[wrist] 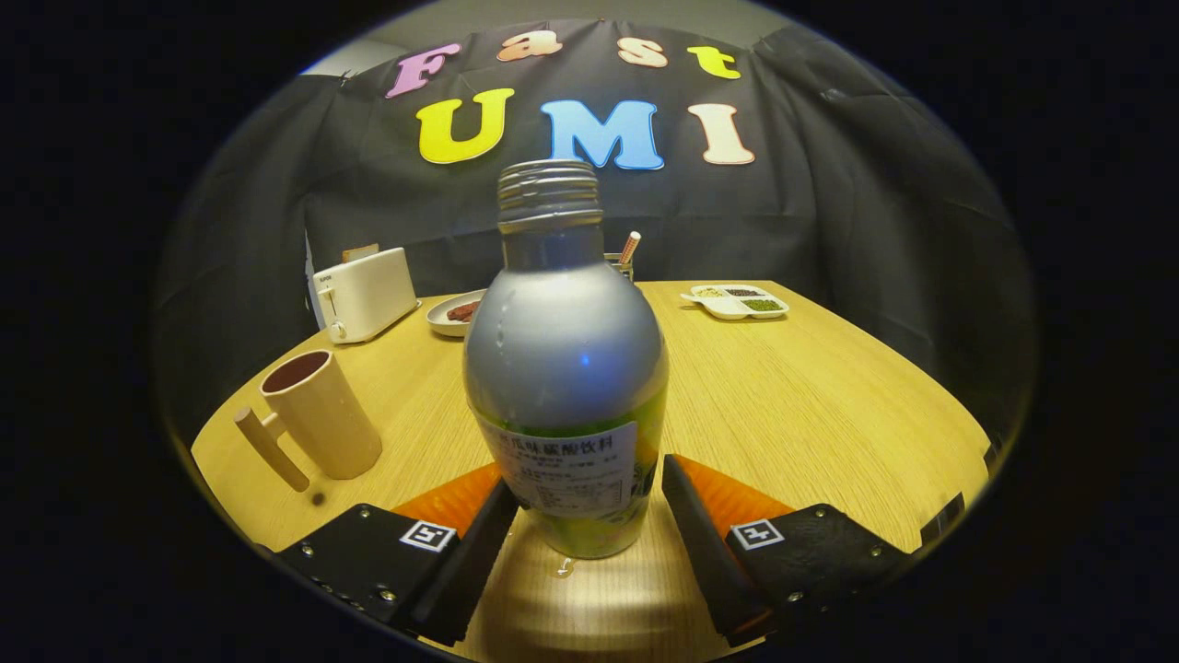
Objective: Take the bottle from table, then pour the juice into the cup, finally place the bottle on the coaster
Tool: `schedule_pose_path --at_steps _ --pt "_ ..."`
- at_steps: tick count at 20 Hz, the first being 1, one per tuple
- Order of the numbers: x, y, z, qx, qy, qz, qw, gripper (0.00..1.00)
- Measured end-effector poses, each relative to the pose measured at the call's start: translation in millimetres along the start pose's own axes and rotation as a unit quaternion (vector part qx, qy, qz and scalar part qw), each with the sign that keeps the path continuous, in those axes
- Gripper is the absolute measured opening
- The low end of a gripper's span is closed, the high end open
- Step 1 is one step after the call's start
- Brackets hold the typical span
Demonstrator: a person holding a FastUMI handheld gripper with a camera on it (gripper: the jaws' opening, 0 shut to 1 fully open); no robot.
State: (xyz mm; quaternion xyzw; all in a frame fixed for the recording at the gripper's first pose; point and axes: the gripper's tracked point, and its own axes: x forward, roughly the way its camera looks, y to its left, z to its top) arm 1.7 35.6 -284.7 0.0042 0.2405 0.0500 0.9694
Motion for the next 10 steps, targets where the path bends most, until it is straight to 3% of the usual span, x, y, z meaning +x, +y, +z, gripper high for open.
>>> schedule_pose_path --at_steps 2,10 --pt "2.6 -1.4 -0.2 -0.005 0.002 -0.003 1.0 0.81" --pt "2.8 -7.2 7.6 -0.004 0.026 -0.009 1.0 0.7"
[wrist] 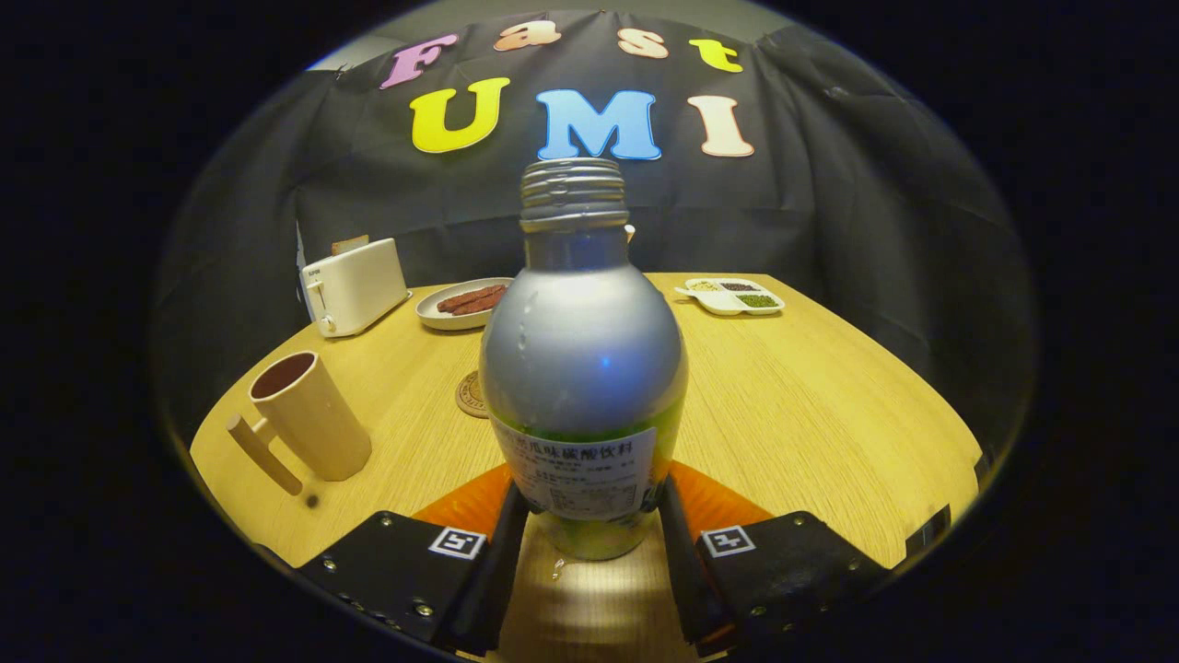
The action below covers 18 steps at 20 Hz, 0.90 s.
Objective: Take the bottle from table, then pour the juice into the cup, finally place the bottle on the coaster
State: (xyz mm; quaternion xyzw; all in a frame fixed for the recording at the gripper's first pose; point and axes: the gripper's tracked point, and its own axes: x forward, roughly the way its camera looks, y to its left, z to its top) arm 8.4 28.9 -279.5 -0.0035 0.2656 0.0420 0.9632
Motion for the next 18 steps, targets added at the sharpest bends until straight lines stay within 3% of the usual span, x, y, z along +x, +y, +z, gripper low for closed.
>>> schedule_pose_path --at_steps 11,18 --pt "-9.3 8.5 41.3 -0.111 -0.01 -0.014 0.994 0.7" --pt "-9.8 23.1 56.9 -0.199 0.001 -0.031 0.98 0.7"
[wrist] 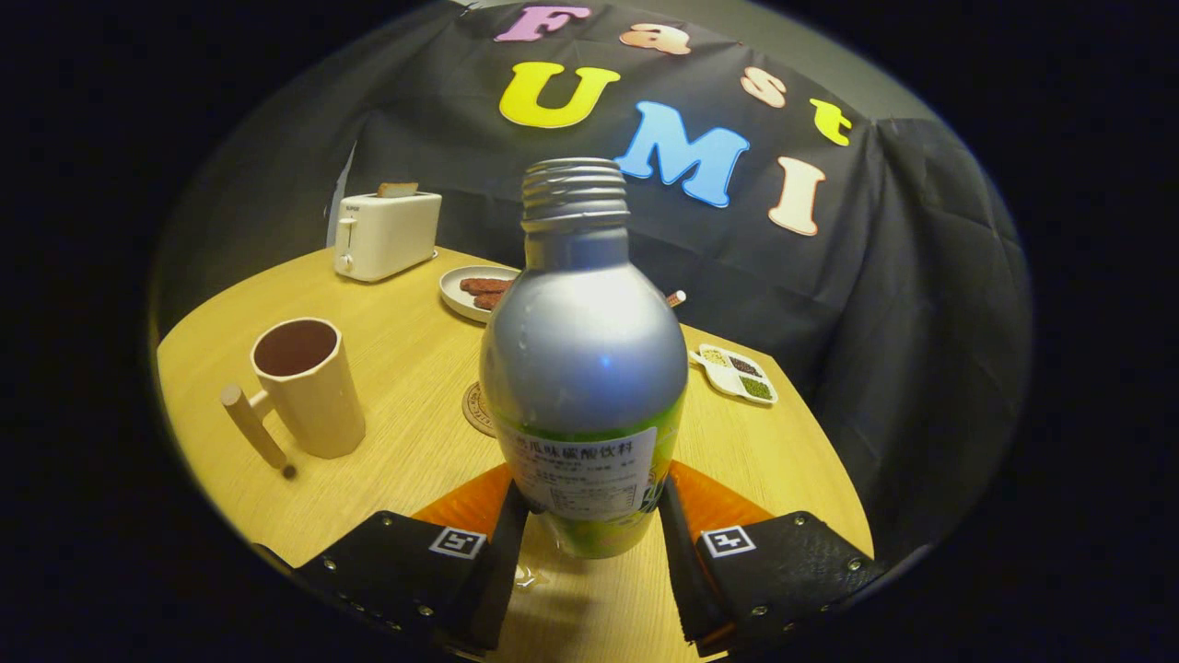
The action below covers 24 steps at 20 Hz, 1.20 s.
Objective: Take the bottle from table, then pour the juice into the cup, finally place the bottle on the coaster
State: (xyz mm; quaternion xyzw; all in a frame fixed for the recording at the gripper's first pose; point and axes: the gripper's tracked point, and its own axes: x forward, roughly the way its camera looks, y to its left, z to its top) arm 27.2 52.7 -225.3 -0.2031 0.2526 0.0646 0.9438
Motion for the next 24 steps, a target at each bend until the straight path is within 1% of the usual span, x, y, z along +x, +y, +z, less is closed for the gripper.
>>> schedule_pose_path --at_steps 5,10,13,15,19,24 --pt "2.1 15.2 7.3 -0.079 0.005 -0.005 0.997 0.7" --pt "6.4 26.9 12.5 -0.147 0.006 -0.003 0.989 0.7" --pt "6.1 28.6 14.4 -0.184 0.013 -0.011 0.983 0.7" --pt "10.4 30.4 15.3 -0.21 0.014 -0.018 0.977 0.7" --pt "13.1 30.5 15.9 -0.27 0.017 -0.028 0.962 0.7" --pt "16.6 37.0 15.9 -0.318 0.03 -0.026 0.947 0.7"
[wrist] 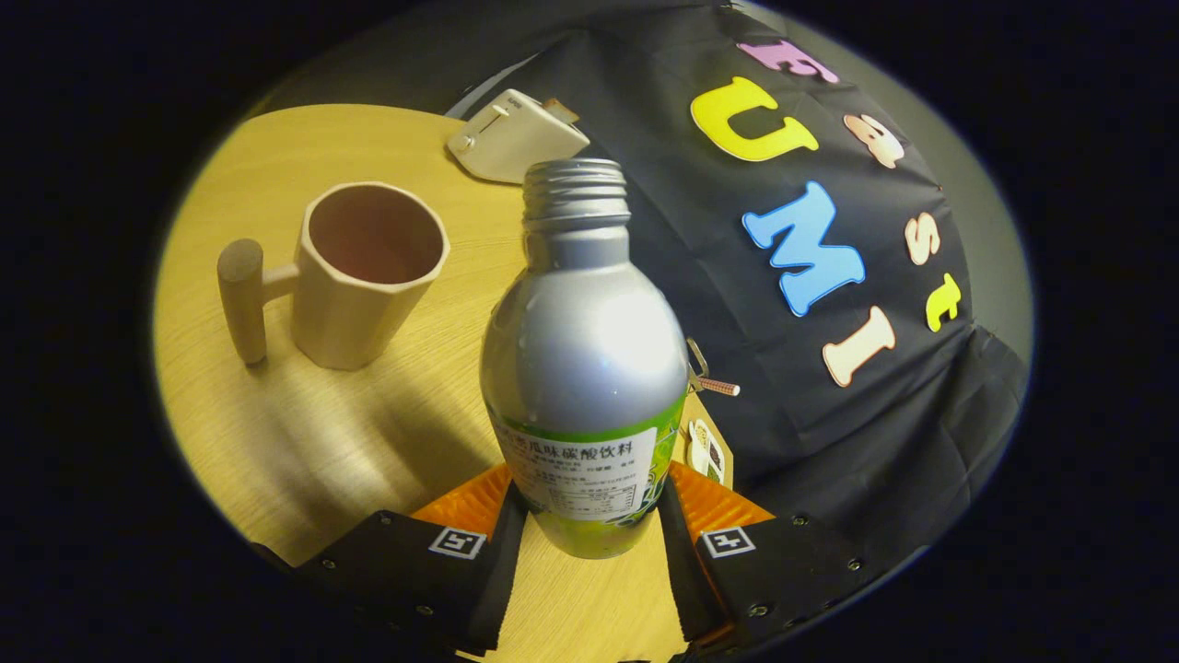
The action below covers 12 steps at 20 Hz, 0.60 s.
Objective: Take the bottle from table, then pour the juice into the cup, finally place the bottle on the coaster
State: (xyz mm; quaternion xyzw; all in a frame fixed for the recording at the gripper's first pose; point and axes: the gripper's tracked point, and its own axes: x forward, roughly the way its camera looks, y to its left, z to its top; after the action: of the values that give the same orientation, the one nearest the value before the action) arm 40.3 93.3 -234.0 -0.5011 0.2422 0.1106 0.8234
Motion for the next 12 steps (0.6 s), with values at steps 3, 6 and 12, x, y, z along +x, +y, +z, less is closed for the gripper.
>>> schedule_pose_path --at_steps 3,6,12 --pt "0.0 3.1 2.0 -0.022 0.01 0.007 1.0 0.7" --pt "2.0 2.9 4.0 -0.055 0.02 0.008 0.998 0.7" --pt "3.5 5.1 11.2 -0.105 0.033 0.009 0.994 0.7"
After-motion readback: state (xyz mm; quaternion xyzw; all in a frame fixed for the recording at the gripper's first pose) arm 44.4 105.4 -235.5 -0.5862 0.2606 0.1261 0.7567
